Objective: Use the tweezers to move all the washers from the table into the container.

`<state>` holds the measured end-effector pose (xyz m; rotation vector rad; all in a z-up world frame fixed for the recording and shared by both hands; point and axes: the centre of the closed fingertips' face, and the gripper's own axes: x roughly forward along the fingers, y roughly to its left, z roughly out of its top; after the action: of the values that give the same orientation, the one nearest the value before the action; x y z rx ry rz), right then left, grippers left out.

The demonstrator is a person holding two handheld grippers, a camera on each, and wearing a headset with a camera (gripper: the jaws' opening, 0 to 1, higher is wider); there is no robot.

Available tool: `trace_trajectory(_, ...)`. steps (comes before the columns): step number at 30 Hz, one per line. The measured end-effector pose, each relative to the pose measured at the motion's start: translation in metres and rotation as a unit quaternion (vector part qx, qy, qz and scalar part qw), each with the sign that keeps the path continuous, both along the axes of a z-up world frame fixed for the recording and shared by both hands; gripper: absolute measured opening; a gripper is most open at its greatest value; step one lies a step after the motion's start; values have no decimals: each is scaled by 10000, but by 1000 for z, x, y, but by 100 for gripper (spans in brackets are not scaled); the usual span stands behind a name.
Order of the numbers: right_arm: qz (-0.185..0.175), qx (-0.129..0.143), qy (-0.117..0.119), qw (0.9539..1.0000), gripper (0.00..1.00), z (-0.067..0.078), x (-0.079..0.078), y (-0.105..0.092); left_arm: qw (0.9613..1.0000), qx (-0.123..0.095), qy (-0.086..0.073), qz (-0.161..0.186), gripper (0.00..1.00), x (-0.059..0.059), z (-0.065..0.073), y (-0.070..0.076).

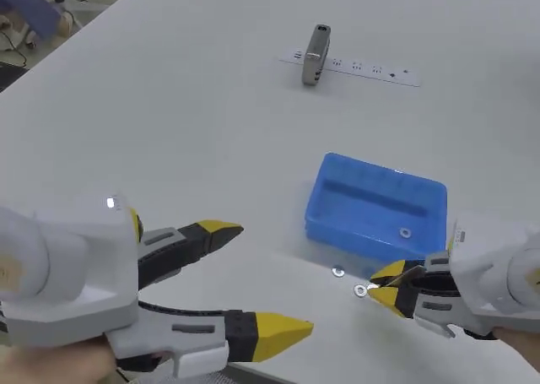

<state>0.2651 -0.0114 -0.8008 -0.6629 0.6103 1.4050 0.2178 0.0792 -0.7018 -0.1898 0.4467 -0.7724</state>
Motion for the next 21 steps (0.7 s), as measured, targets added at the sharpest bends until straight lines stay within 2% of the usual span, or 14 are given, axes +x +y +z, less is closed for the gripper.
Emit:
trace_trajectory(2, 17, 19, 20, 10000, 2, 1, -2, -1, 10000, -2, 0, 16, 80, 0, 0, 1)
trace_trajectory(4, 32, 15, -64, 10000, 4, 1, 0, -2, 10000, 27, 11, 24, 80, -1, -1, 2)
trace_trajectory(6, 41, 3, -5, 10000, 4, 1, 1, -3, 10000, 26, 39, 30, 80, -2, -3, 3)
trace_trajectory(12, 200, -128, -38, 9997, 5, -1, 4, 0, 10000, 13, 56, 60, 80, -4, -4, 4)
trace_trajectory(21, 109, -202, 203, 9995, 5, -3, 12, 1, 10000, 17, 45, 53, 80, -2, -3, 6)
